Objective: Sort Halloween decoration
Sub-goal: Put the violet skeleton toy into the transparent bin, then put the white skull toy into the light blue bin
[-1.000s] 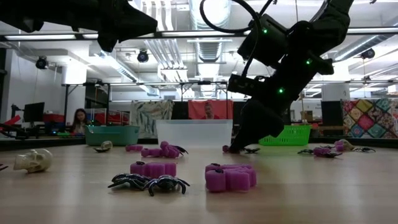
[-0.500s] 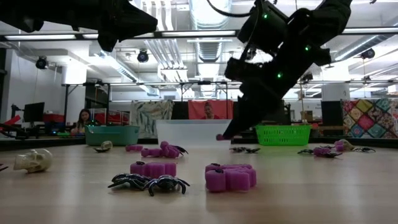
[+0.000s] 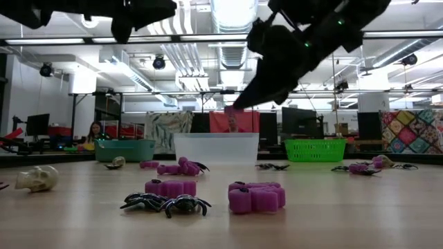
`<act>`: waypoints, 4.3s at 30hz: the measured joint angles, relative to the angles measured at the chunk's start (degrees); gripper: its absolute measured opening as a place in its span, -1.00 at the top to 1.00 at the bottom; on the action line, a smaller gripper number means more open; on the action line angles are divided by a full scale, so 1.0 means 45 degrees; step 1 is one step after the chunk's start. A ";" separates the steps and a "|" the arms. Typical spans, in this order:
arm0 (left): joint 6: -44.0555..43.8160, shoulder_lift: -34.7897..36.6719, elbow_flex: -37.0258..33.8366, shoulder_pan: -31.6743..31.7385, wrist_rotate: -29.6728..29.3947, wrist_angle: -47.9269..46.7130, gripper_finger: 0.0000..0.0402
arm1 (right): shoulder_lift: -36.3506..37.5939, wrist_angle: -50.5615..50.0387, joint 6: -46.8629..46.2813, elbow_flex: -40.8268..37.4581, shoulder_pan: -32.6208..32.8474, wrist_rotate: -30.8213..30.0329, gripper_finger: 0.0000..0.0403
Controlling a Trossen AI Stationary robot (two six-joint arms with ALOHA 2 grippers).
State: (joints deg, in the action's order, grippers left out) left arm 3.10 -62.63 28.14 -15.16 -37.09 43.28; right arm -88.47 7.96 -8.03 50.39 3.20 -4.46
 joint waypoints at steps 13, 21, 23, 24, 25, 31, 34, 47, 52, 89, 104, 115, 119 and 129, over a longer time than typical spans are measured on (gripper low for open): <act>0.0537 0.0034 0.2396 -0.0024 0.0011 -0.4776 0.61 | -0.1633 -0.1048 0.3645 0.3182 -0.2837 -0.0007 0.96; 0.0547 0.0029 0.2729 -0.0024 0.0007 -0.5949 0.61 | -0.4106 -0.1136 0.3430 0.5195 -0.5424 0.0018 0.96; 0.0544 0.0089 0.2648 -0.0024 -0.0050 -0.5968 0.61 | -0.4600 -0.1508 0.2664 0.5719 -0.5938 0.0331 0.96; 0.0545 0.0092 0.2642 -0.0024 -0.0205 -0.5990 0.61 | -0.4843 -0.1863 0.2294 0.5988 -0.6145 0.0535 0.96; 0.0559 0.0092 0.2644 -0.0024 -0.0436 -0.6112 0.61 | -0.5057 -0.2185 0.1976 0.6271 -0.6307 0.0743 0.96; 0.1134 0.0021 0.2594 -0.0016 -0.2410 -0.6474 0.61 | -0.5965 -0.3761 0.1437 0.7407 -0.6585 0.1000 0.96; 0.1156 -0.0031 0.2574 -0.0024 -0.2446 -0.6625 0.61 | -0.5987 -0.3944 0.1550 0.7639 -0.6590 0.1002 0.93; 0.0305 -0.0223 0.2574 -0.0024 -0.2446 -0.6734 0.61 | -0.5622 -0.4144 0.1552 0.7636 -0.6638 0.0965 0.48; -0.0850 -0.0223 0.2574 -0.0034 -0.2446 -0.7233 0.61 | -0.4777 -0.4480 0.1605 0.7636 -0.6621 0.0986 0.47; -1.8421 -0.0228 0.2574 0.0447 0.2164 -1.9085 0.61 | 0.3420 -0.4255 0.0342 0.1584 -0.2515 0.0955 0.65; -1.8794 -0.1901 0.2574 0.1265 0.1682 -1.9176 0.60 | 0.3390 -0.4364 0.0597 0.1569 -0.2515 0.0969 0.66; -1.8780 -0.3392 0.2778 0.1419 0.1215 -1.8895 0.19 | 0.3390 -0.4369 0.0578 0.1564 -0.2515 0.0979 0.66; -1.8788 -0.3905 0.2782 0.1428 0.1072 -1.8734 0.05 | 0.3433 -0.5224 0.0288 0.1795 -0.2515 0.0983 0.68; -1.8760 -0.4967 0.2787 0.1574 0.0687 -1.7815 0.02 | 0.3478 -0.7017 0.0087 0.2647 -0.2515 0.0984 0.69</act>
State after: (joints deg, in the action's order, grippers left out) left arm -81.32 -84.98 40.69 -8.08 -34.00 -36.89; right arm -72.82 -23.62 -7.64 62.30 -8.12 -0.03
